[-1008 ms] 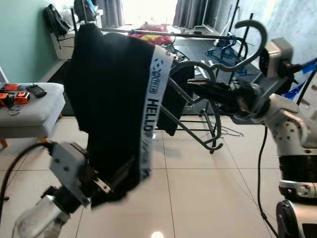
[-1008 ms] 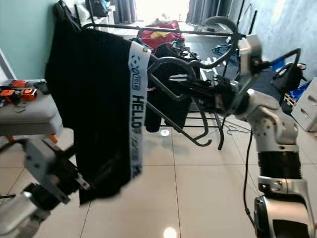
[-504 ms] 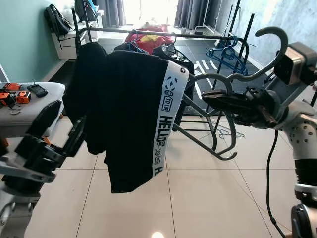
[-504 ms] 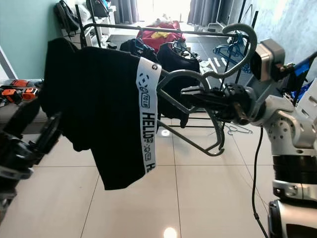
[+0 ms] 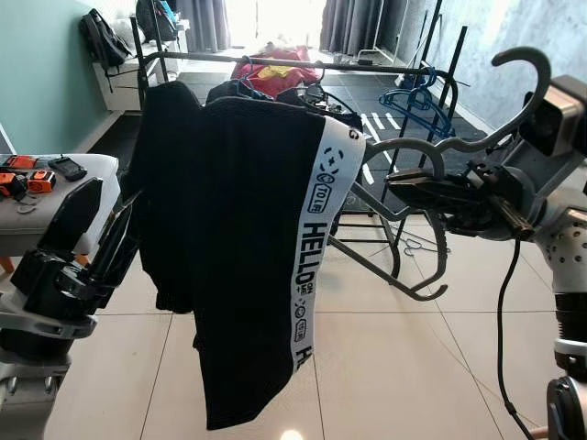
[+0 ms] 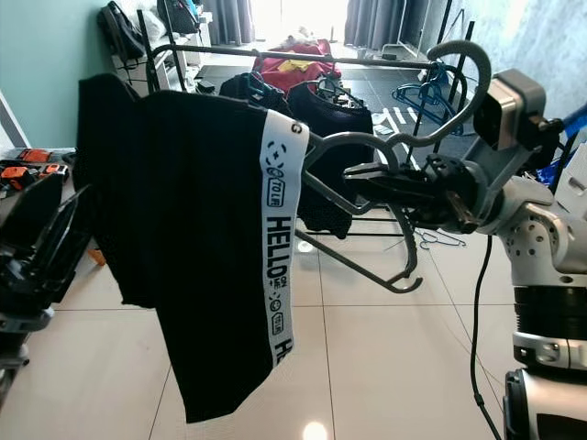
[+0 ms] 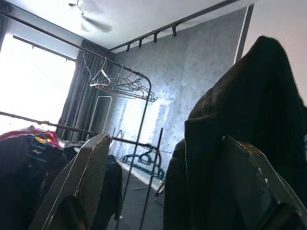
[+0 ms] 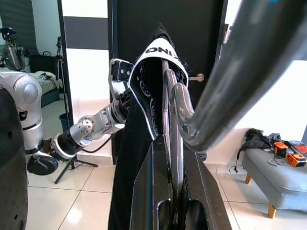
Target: Hang hanger
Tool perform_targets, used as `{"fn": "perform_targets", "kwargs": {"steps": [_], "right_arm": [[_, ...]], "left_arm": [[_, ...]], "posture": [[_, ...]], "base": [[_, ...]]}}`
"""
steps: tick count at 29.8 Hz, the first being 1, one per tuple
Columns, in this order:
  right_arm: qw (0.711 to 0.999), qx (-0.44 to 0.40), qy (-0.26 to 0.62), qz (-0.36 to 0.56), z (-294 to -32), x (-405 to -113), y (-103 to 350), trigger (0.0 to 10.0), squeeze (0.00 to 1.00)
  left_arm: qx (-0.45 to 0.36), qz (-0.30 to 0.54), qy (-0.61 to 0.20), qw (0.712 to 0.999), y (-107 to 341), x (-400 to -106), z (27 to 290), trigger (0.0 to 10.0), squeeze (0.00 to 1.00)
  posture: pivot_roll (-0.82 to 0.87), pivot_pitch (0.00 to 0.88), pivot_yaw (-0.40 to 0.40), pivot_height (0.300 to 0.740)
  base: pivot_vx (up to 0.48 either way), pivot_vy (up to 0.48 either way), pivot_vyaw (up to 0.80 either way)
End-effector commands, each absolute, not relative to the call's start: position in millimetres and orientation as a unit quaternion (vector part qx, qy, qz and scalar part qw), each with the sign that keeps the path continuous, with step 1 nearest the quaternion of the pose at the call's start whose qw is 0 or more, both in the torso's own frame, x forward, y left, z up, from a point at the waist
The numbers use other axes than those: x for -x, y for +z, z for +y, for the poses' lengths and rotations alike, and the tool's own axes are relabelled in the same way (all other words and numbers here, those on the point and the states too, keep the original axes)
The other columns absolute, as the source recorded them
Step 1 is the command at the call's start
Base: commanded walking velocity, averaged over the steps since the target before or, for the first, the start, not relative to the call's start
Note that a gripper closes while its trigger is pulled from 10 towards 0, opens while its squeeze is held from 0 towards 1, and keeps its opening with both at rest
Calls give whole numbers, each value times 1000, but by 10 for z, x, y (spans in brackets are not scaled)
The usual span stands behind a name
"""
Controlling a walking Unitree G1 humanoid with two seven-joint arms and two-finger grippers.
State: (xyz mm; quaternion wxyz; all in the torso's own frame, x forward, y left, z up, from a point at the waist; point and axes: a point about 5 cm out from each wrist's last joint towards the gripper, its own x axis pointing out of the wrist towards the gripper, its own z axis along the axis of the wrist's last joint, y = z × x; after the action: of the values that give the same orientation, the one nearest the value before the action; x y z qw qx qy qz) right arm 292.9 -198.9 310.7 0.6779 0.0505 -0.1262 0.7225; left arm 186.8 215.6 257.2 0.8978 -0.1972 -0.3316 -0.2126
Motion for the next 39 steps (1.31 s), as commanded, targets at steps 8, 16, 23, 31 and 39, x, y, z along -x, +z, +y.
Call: {"fn": "perform_targets", "kwargs": {"steps": [8,16,23,31,39], "right_arm": [[675,-44,722,-147,-2006,-2900,3204,10000,0],[675,-47,721,-146,-1967,-2908,3186,10000,0],[669,-48,727,-146,-1924,-2897,3191,10000,0],[666,-46,729,-148,-1905,-2887,3208,10000,0],[668,-45,727,-148,-1904,-2885,3200,10000,0]], "left_arm": [[226,-337,-259,877,2613,-1803,2113,0,992],[244,-324,-299,864,2603,-1801,2000,9490,0],[250,-307,-324,859,2549,-1843,1856,0,0],[254,-308,-325,857,2559,-1865,1842,0,0],[240,-322,-306,863,2613,-1857,1949,0,0]], "posture": [[-19,0,-35,740],[-19,0,-35,740],[-20,0,-36,740],[-23,0,-36,740],[-23,0,-36,740]], "base": [[0,0,0],[0,0,0],[0,0,0],[0,0,0],[0,0,0]]}}
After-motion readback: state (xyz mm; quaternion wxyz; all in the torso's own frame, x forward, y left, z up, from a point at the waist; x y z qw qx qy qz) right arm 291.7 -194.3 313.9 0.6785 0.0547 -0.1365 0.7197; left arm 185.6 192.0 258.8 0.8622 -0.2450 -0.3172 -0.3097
